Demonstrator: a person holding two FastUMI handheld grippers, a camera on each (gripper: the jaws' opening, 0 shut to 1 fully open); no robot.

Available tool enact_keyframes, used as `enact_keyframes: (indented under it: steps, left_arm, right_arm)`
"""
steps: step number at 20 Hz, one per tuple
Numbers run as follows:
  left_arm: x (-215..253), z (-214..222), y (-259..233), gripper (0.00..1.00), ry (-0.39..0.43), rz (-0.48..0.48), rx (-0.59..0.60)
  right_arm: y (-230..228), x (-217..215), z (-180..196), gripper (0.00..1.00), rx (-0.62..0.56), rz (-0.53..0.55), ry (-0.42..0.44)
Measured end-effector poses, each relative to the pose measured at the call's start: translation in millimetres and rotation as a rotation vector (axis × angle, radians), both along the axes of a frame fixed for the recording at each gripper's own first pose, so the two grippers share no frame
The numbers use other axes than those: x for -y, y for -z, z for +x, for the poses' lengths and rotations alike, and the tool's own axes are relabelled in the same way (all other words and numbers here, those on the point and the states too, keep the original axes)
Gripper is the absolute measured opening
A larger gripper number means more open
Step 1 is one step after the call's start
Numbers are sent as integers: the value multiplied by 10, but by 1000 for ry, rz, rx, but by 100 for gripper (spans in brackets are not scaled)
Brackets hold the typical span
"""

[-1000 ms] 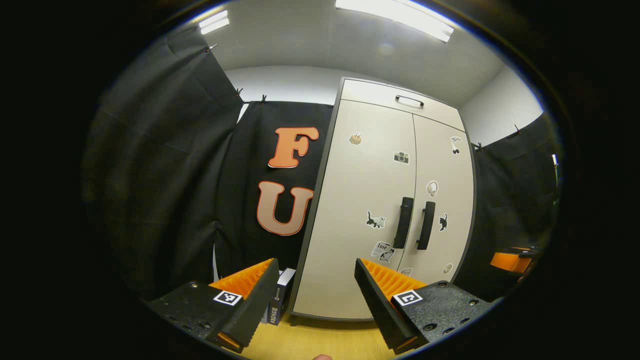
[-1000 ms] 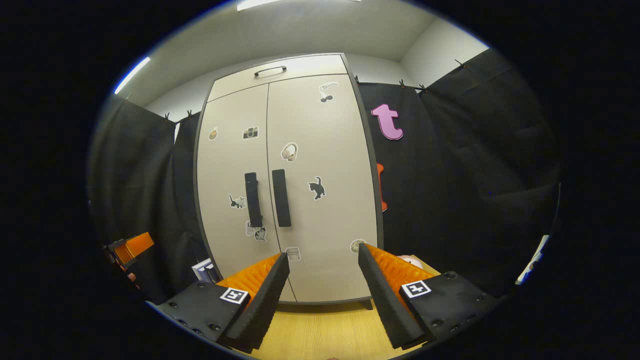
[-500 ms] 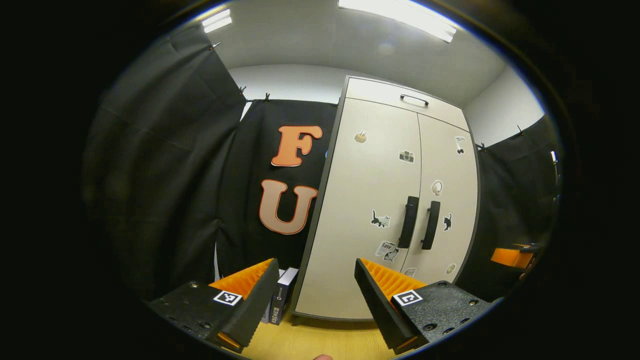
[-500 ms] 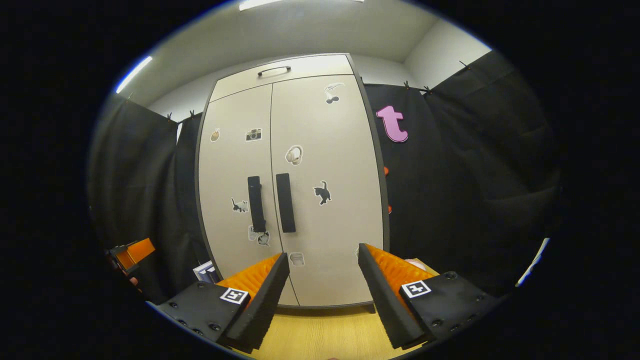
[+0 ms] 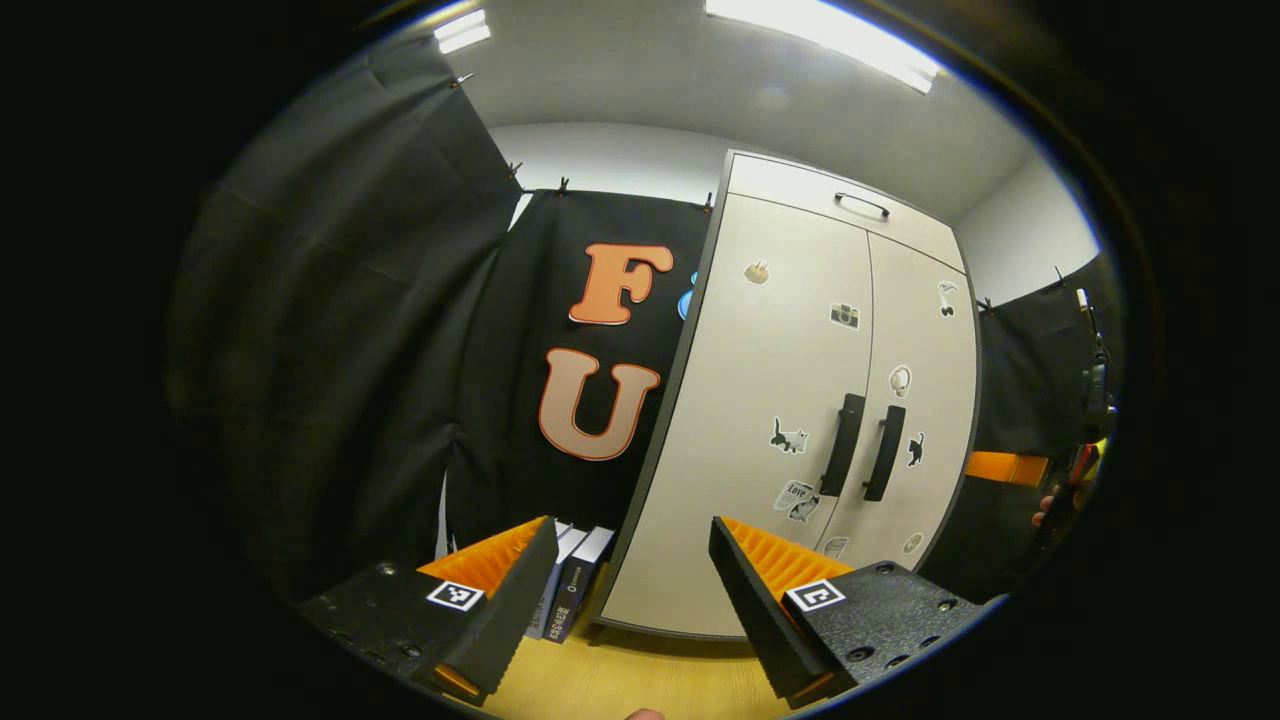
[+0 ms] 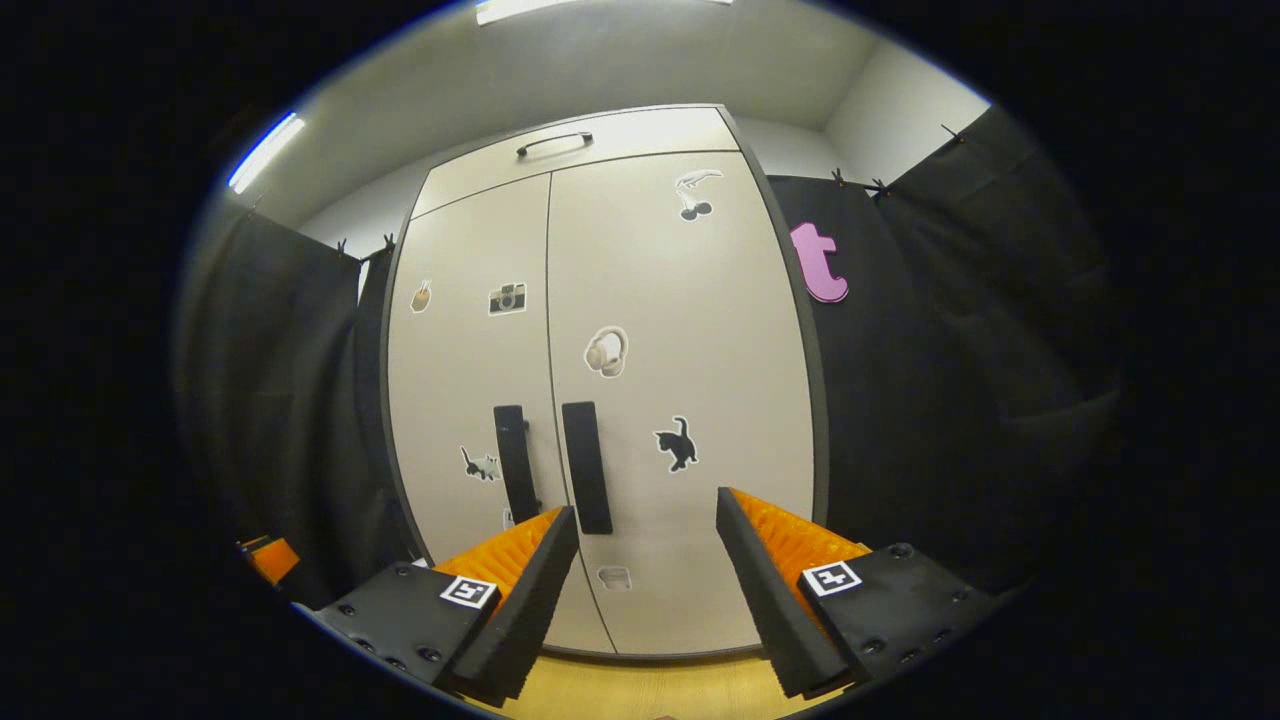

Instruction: Open the right door of the double-door shoe cabinet with the right hand, and open the left door with the left hand.

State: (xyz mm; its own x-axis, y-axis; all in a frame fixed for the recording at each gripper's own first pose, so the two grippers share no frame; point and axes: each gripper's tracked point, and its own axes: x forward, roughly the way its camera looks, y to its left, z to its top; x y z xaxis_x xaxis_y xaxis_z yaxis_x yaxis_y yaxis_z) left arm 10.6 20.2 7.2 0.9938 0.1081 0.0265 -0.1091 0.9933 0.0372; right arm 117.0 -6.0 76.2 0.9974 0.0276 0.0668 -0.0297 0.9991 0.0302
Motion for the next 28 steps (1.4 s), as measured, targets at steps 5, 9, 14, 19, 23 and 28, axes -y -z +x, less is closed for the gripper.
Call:
enact_keyframes:
  steps: [5,9,14,19,23,28]
  left_arm:
    - [-251,-71,-24,95,-69,21,3]
    - [-356,-100,9,95,-101,9,-1]
    - [-409,-140,24,95,-123,46,-4]
    - [-373,-111,46,94,-107,31,-1]
    - [-337,-70,117,94,-88,14,-9]
    - [-412,-81,150,94,-97,1,-5]
  right_arm:
    - [-338,-130,445,96,26,72,-63]
    - [-385,-202,830,96,48,-40,-40]
    - [-184,-344,1146,96,14,-154,-19]
    - [-156,-414,1159,92,3,-153,-26]
    - [5,-433,1309,93,-48,-173,-9]
    - [116,-364,1429,85,-86,-139,33]
